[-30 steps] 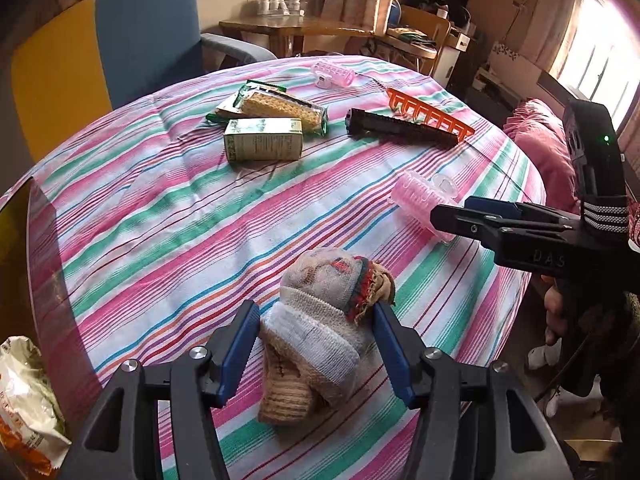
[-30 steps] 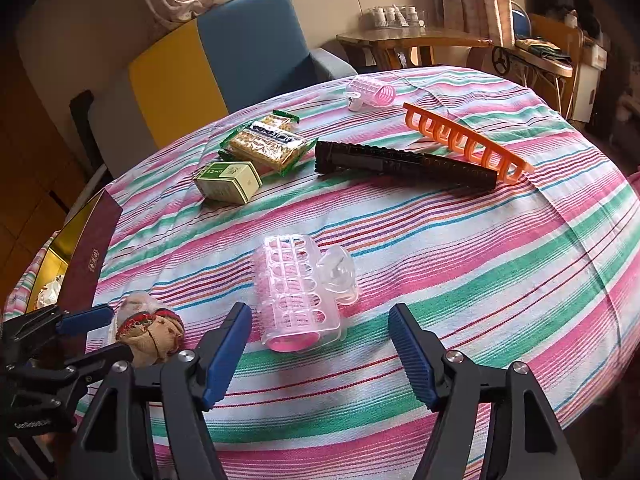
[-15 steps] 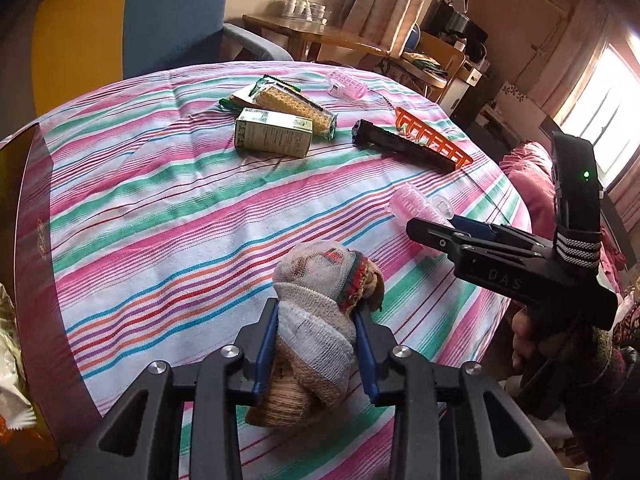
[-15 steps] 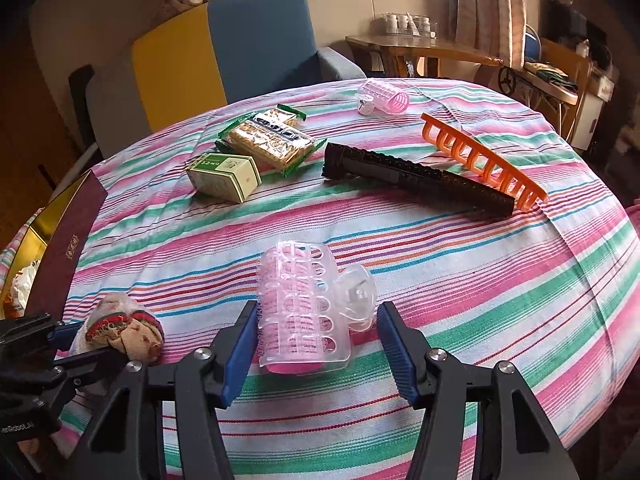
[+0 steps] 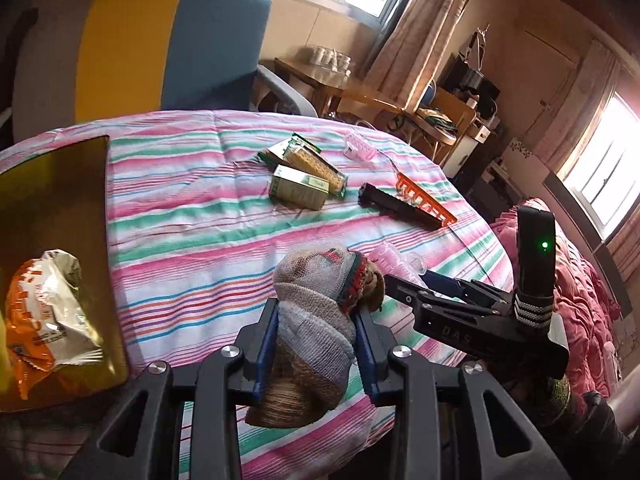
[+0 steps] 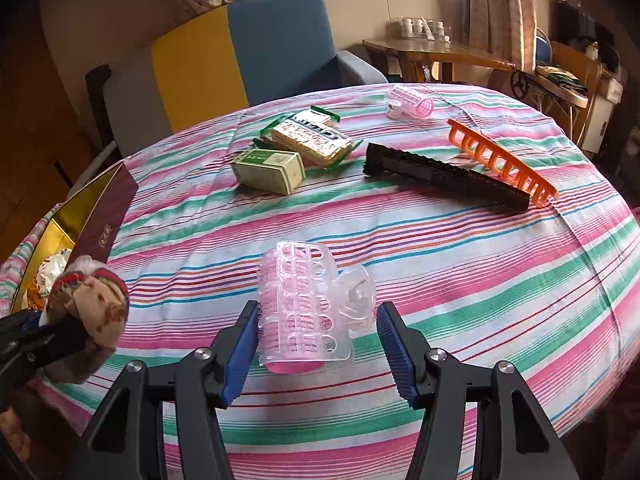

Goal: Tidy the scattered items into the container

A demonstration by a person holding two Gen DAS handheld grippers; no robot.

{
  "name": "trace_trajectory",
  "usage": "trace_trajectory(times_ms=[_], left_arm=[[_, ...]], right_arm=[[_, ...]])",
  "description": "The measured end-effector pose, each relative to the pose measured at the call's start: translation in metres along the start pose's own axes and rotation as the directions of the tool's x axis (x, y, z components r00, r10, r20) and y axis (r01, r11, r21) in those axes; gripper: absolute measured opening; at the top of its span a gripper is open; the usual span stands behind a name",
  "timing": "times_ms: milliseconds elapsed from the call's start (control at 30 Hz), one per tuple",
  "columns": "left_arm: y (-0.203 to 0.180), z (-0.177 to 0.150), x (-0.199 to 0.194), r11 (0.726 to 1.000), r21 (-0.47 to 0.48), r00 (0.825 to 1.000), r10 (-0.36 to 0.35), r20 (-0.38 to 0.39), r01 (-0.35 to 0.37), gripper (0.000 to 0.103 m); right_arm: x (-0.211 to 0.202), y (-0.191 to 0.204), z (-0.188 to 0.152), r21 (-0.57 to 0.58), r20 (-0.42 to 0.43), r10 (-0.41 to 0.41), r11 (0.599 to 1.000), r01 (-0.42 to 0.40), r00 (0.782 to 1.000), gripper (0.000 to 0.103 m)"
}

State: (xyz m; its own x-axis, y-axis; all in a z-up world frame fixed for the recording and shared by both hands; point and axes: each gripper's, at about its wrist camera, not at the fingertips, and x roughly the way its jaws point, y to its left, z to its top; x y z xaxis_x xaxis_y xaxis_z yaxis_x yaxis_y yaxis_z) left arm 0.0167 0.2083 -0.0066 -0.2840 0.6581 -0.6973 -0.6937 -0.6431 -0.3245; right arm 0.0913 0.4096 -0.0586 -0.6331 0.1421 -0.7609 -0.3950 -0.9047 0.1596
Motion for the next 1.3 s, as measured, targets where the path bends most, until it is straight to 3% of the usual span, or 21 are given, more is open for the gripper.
trace_trajectory(times_ms=[167, 467, 600, 933, 1300], left_arm=[[0.010, -0.001, -0.023, 0.997, -0.023, 0.995, 0.080, 0.053, -0.079, 0.035], [0.040, -0.007, -0.057, 0.973, -0.107, 0.970, 0.218, 0.109, -0.207, 0.035], [0.060, -0.006, -0.076, 0.952, -0.150, 0.949, 0.286, 0.131, -0.266, 0.036], [0.115, -0.016, -0.108, 0.874, -0.239, 0.877, 0.461, 0.137, -0.422, 0.036], [0.147, -0.019, -0.119, 0.813, -0.298, 0.831, 0.547, 0.098, -0.500, 0.036]], right_arm=[[-0.010, 0.033, 0.005, -0.061, 0.026, 0.023, 0.998, -0.021, 0.999, 0.059], [-0.017, 0.087, 0.016, -0.137, 0.048, 0.102, 0.986, -0.094, 0.994, 0.059], [-0.018, 0.104, 0.020, -0.139, 0.044, 0.149, 0.980, -0.141, 0.988, 0.059], [-0.023, 0.160, 0.042, -0.208, 0.069, 0.272, 0.945, -0.253, 0.960, 0.059], [-0.023, 0.232, 0.044, -0.337, 0.061, 0.340, 0.892, -0.301, 0.938, 0.059]])
